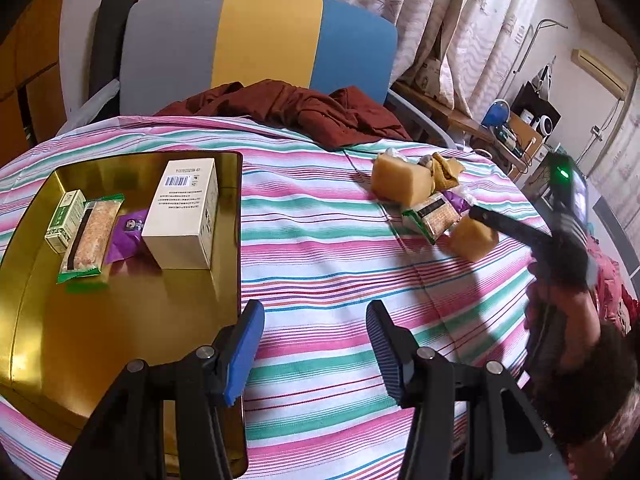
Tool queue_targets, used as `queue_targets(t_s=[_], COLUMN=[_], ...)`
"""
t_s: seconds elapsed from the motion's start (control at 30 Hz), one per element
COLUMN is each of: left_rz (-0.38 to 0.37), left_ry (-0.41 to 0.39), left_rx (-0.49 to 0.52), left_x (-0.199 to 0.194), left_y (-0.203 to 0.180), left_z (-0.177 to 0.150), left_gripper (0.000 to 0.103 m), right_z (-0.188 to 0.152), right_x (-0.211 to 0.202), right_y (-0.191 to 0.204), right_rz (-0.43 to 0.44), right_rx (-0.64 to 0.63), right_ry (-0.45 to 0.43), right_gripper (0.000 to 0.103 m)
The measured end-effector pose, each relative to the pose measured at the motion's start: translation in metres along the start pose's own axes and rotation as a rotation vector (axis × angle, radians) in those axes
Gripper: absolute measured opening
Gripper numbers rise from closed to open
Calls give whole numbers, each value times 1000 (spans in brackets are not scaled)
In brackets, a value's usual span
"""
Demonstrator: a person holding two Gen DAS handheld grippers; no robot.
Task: Organize objects
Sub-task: 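Grasp a yellow sponge from the pile with the right gripper, then pass the yellow sponge from the right gripper into the left gripper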
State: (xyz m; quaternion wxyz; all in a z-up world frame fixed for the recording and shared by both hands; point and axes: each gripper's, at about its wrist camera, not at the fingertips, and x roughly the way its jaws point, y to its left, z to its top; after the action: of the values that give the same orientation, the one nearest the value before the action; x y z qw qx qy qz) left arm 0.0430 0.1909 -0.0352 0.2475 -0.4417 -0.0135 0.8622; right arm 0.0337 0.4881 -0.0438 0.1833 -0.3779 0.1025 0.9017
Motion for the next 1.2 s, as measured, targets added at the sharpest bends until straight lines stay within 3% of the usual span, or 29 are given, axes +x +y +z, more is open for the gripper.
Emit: queue_targets(t_s=[0.2,0.3,0.37,0.4,0.47,0.7,0.73,0.8,0.87,0.93,1.0,1.1,1.13,1.2], left_rz=[-11,-14,-17,-18,-20,-8,-6,-1,-2,-7,-14,-36,-45,-56], left_ry=[4,11,13,14,18,24,23,22,23,22,29,56,67,77], left_rx=[-4,-2,-3,-4,-5,16,21,31,38,46,57,68,72,82], left_x=[3,5,6,7,7,6,5,5,6,8,13,25,28,31], left_y=[-1,-3,-3,-3,-4,-9,-10,-11,-15,-18,-24,-36,-40,-46], left_z=[0,-2,-3,-3,-4,-5,-5,-2,1,4,7,10,11,11], left_gripper=[54,53,53,54,54,53,53,54,54,54,54,54,54,54], right_z=[-45,-67,-75,-77,-76,-59,-57,-57,-58,-61,-67,-76,-77,-79], right_x=[-35,-46,-53,-56,-58,-24,-16,-5,1,-8,-19,-32,-35,-46], right_y=[-4,-17,-26,-29,-32,-11,-10,-10,-10,-11,-9,3,6,6], right_rz=[40,82,101,100,97,50,41,56,49,100,206,288,316,334], right_rx=[-9,43,98,120,138,97,102,113,96,96,101,59,51,40], right_ry=[7,26,5,-12,-33,34,45,54,67,45,31,39,54,29], right_gripper=[49,65,85,86,87,86,81,61,57,56,56,73,83,83])
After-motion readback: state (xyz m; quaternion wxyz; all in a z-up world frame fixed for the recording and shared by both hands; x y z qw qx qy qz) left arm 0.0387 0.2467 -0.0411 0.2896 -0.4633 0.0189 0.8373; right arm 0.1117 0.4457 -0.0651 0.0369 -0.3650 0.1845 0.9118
